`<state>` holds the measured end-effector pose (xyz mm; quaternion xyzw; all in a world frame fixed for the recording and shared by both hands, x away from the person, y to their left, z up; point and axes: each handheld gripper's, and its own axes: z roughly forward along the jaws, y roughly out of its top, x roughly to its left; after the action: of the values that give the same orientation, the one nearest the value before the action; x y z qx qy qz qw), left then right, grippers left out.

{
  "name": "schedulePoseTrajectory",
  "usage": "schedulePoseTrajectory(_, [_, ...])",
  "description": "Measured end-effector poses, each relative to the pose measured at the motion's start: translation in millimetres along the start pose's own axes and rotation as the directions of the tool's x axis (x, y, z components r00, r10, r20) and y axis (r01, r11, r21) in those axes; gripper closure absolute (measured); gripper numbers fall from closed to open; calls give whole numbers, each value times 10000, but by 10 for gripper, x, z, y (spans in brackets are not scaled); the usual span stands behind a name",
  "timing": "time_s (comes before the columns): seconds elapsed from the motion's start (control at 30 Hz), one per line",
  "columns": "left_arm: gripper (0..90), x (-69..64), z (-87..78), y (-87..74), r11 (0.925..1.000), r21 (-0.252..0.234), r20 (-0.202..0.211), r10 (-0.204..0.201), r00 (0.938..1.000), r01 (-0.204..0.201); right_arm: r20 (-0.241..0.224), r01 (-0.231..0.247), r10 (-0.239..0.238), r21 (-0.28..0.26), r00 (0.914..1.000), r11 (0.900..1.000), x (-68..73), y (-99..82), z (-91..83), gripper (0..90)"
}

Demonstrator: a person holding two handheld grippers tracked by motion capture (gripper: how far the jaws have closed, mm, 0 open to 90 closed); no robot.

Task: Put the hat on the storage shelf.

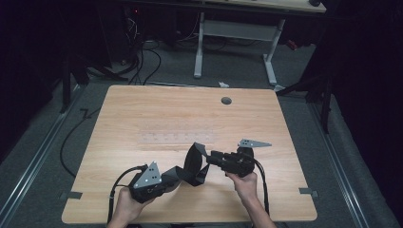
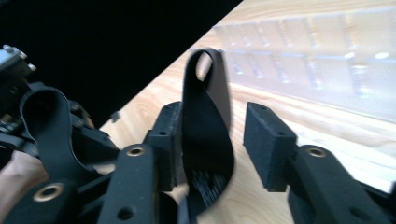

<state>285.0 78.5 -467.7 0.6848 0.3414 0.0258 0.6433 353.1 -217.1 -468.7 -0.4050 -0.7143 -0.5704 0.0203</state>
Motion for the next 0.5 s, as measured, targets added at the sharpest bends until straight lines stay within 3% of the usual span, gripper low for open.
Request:
schedulePoseTrajectory(0.07, [865, 18, -17, 24, 9998, -147, -52, -167, 9998, 166, 245, 97, -92, -182, 9997, 9998, -14, -29, -59, 525])
schedulePoseTrajectory(0.13, [864, 38, -35, 54, 9986, -306, -47, -432, 9991, 430, 786, 394, -379, -177, 9962, 9991, -33, -70, -111, 511])
schedulePoseTrajectory(0.3, [864, 68, -60, 108, 9949, -607, -35, -810, 9967, 806, 2271, 834, -887, 328, 9698, 9960, -127, -229, -168, 458])
schedulePoseTrajectory(0.37, [864, 85, -69, 128, 9931, -709, -72, -938, 9956, 930, 2963, 1082, -1222, 632, 9472, 9921, -169, -295, -172, 450])
schedulePoseTrajectory(0.4, [864, 100, -82, 148, 9910, -834, -97, -1063, 9943, 1051, 3585, 1132, -1378, 888, 9233, 9896, -219, -356, -172, 449])
schedulePoseTrajectory(0.43, [864, 100, -82, 148, 9910, -834, -97, -1063, 9943, 1051, 3585, 1132, -1378, 888, 9233, 9896, -219, -356, -172, 449])
schedulePoseTrajectory(0.47, [864, 110, -89, 157, 9902, -889, -104, -1086, 9940, 1072, 3911, 1139, -1451, 1020, 9088, 9882, -245, -381, -168, 448])
schedulePoseTrajectory(0.5, [864, 117, -98, 168, 9890, -957, -103, -1145, 9934, 1130, 4553, 1255, -1736, 1341, 8733, 9830, -284, -427, -160, 440])
